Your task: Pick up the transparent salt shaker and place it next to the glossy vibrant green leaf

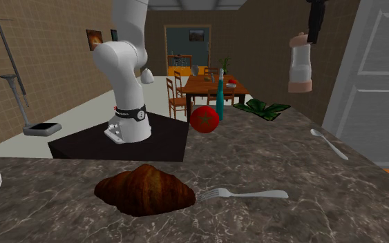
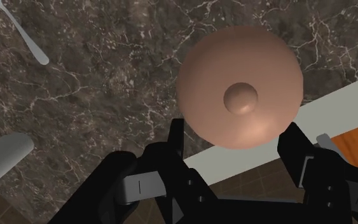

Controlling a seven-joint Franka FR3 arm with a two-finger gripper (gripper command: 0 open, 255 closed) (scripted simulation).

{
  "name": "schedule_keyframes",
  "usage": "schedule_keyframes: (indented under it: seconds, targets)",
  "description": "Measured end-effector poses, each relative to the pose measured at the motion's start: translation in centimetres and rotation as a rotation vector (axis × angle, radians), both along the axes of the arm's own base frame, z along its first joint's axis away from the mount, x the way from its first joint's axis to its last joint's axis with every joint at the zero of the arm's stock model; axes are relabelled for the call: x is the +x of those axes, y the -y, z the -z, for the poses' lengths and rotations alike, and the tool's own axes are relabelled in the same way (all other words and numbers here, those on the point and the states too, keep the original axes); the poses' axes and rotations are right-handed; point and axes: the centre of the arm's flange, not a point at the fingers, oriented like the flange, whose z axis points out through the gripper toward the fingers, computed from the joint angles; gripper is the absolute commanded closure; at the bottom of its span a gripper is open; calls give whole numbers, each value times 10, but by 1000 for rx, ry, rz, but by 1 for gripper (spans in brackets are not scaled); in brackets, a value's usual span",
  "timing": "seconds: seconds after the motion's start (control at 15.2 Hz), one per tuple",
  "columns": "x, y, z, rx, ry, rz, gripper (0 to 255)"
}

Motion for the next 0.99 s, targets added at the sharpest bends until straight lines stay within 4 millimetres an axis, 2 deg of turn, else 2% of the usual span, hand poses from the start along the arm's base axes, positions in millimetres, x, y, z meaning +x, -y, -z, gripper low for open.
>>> schedule_keyframes:
  seconds: [0.99]
  targets:
    - [1, 0, 80, 0, 0, 0, 255]
